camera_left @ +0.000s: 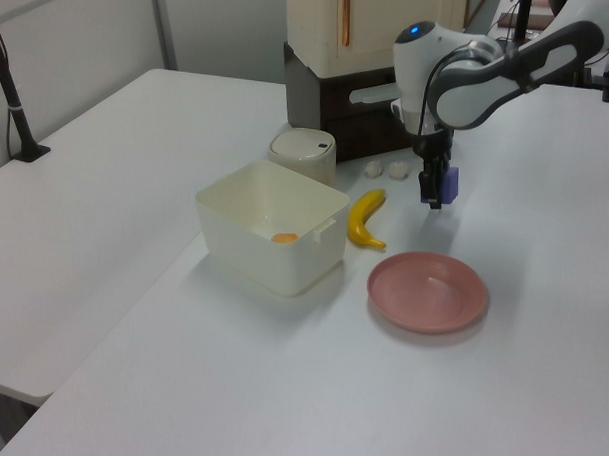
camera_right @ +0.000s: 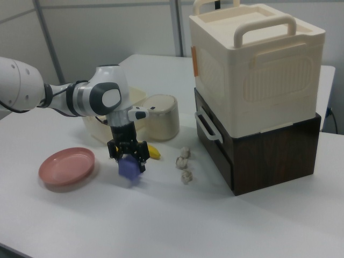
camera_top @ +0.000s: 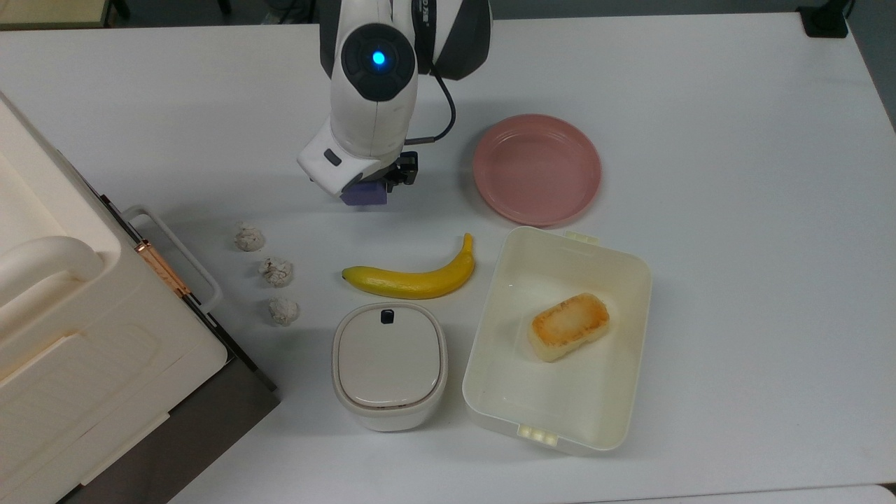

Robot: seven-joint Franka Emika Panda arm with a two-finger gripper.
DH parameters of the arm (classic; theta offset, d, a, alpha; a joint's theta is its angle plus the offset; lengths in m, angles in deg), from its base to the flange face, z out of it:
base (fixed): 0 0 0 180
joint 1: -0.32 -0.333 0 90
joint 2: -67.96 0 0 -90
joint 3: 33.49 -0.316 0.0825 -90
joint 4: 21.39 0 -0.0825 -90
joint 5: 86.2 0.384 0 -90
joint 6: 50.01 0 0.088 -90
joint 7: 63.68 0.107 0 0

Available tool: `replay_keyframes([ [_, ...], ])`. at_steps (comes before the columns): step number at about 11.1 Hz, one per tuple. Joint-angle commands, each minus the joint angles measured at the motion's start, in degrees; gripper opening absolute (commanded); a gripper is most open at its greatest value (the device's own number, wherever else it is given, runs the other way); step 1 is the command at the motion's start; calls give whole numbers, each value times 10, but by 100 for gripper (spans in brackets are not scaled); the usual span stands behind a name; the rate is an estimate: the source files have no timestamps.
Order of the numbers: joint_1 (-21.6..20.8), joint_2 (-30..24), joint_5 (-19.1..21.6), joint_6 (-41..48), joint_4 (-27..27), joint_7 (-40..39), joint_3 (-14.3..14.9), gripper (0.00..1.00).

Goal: Put the cube on the table

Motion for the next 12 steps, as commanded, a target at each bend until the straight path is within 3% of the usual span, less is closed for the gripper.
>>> replay_keyframes([
  [1,-6,-18,-2,5,15,2,6,100],
  [3,5,-68,12,18,36,5,1,100],
  [6,13,-83,27,134,136,67,-9,100],
  [10,60,-130,32,168,139,67,-40,100],
  [12,106,-139,35,169,137,65,-86,100],
])
